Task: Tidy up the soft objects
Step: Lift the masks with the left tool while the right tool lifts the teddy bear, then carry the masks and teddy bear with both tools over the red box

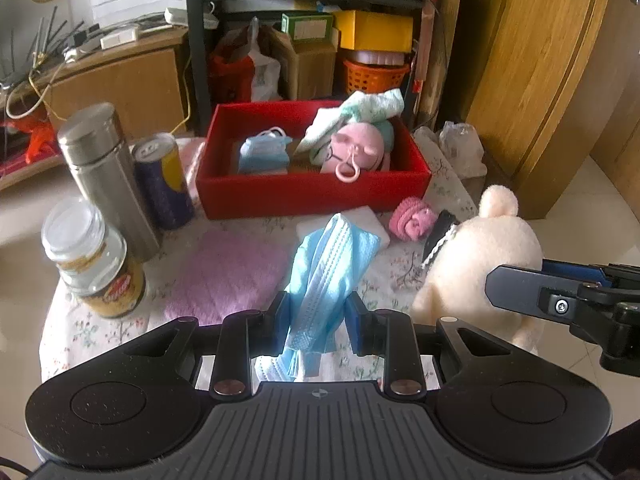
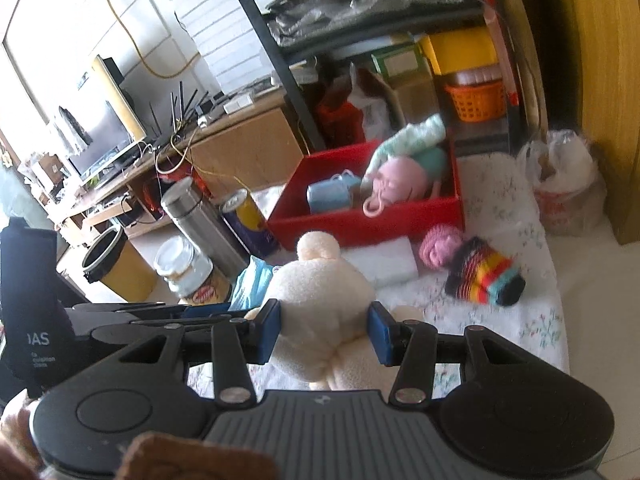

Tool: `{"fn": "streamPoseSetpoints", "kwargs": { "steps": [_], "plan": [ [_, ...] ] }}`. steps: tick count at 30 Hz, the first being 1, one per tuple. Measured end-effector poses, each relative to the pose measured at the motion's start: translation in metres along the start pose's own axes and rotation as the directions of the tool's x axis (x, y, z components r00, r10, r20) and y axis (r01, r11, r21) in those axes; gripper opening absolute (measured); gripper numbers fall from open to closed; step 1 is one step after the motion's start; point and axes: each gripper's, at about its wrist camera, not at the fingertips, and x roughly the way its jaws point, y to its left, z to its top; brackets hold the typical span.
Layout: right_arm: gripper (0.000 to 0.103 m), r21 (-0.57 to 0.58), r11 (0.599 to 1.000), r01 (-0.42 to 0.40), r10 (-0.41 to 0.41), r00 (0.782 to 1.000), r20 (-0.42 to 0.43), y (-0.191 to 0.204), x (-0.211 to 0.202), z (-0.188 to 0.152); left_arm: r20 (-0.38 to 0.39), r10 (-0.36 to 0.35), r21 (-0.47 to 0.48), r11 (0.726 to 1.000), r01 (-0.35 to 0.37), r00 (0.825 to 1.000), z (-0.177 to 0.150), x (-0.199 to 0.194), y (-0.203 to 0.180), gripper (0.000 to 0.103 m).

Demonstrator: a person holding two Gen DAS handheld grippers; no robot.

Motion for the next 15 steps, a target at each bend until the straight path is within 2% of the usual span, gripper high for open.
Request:
{"fn": "streamPoseSetpoints", "kwargs": {
  "steps": [5, 15],
  "plan": [
    [0.018, -0.017, 1.0, 0.012, -0.012, 1.0, 0.025, 0.003, 0.0, 0.007, 0.016, 0.005, 0.011, 1.0, -0.006, 1.0, 0.008, 0.001, -0.003, 0.029],
    [0.018, -0.024, 0.998, 0.052, -0.05, 0.995, 0.09, -0.002, 0.0, 0.031, 0.06, 0.007, -0.025, 1.0, -0.005, 0.998, 0.033, 0.003, 0.002, 0.03]
  ]
}}
